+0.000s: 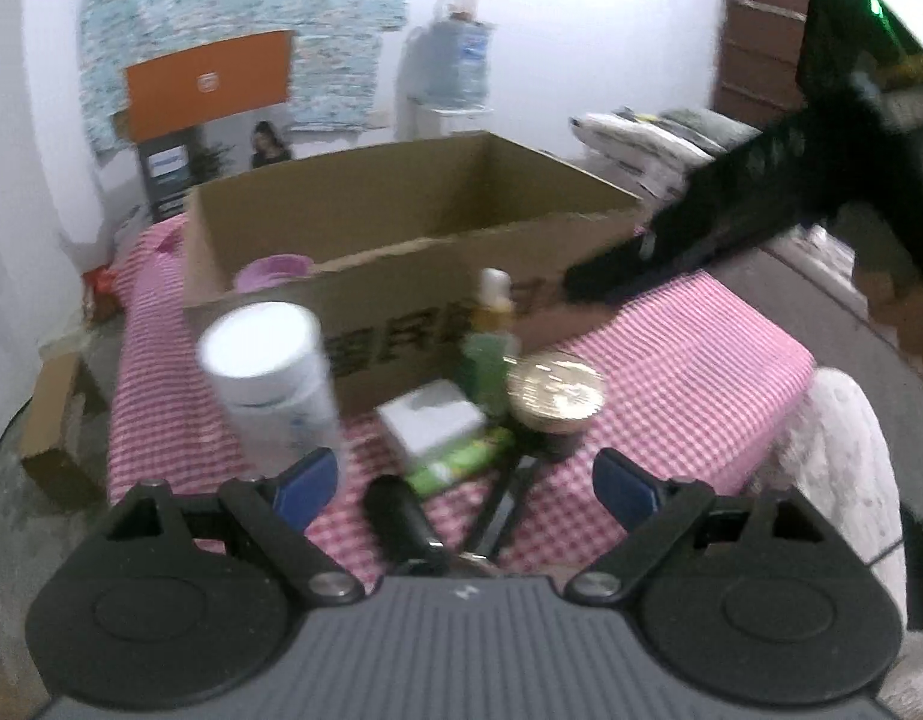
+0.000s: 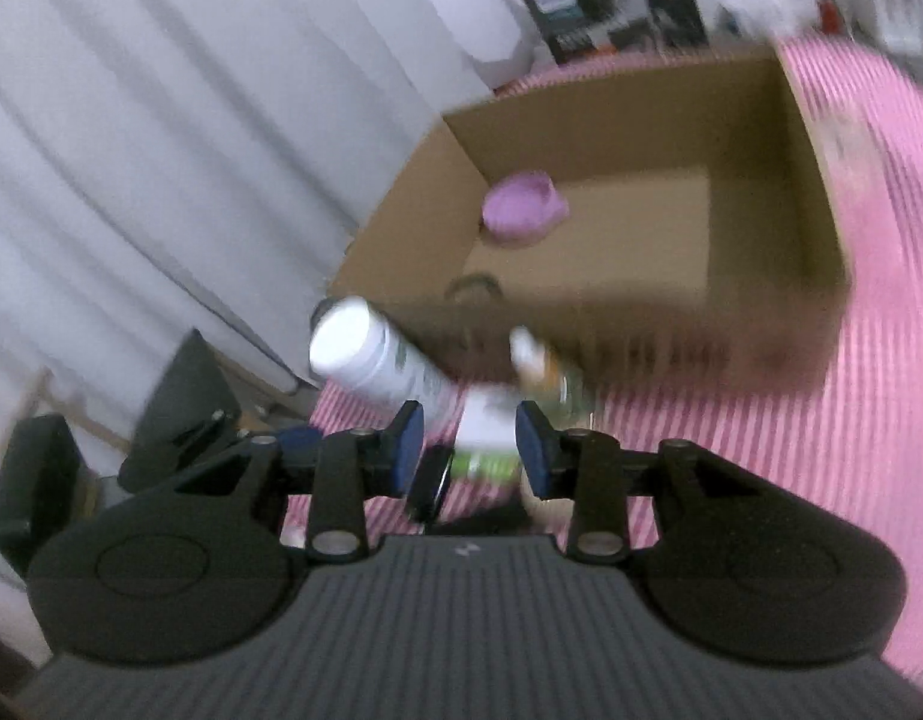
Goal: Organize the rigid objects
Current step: 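Reach the right tool to the black cylinder and grasp it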
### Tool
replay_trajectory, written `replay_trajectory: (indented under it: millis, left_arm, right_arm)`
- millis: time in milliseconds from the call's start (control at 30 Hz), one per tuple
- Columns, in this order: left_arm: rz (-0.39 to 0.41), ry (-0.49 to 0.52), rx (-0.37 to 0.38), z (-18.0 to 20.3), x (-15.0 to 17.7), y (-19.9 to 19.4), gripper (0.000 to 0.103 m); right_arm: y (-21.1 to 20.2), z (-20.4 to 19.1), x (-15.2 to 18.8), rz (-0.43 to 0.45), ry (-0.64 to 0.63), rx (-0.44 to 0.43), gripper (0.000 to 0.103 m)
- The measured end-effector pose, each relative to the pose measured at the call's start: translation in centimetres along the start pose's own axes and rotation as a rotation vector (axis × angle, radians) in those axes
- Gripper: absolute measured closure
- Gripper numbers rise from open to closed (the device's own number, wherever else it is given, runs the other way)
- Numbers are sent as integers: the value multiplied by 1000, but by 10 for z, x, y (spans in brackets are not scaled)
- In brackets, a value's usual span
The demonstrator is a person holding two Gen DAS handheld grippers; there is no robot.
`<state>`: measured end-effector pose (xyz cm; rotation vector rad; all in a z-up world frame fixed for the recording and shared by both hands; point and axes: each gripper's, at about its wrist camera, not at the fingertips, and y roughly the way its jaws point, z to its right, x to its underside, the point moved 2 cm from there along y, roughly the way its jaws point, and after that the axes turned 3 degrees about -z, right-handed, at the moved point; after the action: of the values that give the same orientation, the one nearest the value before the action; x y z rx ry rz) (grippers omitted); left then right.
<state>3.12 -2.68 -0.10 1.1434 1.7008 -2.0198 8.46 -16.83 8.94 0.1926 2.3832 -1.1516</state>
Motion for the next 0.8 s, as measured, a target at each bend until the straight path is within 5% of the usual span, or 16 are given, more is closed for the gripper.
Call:
replay_trajectory:
  millis: [67,133,233,500,800]
  left_arm:
    - [-21,43,8,14,2,8,16]
    - [-52,82,7,25,4,19,33]
    - [-103,117,-16,35,6,35,38]
    - [-188,132,-64,35,0,68,61]
    - [-240,80,0,39,0,76,69]
  right_arm:
    - [8,10,25,6,65,-13,70]
    - [20,20,45,4,145,-46,70]
    - [35,31,65,5,237,-78,70]
    - [55,49,76,21,326,-133,70]
    - [63,64,76,30,349,-144,70]
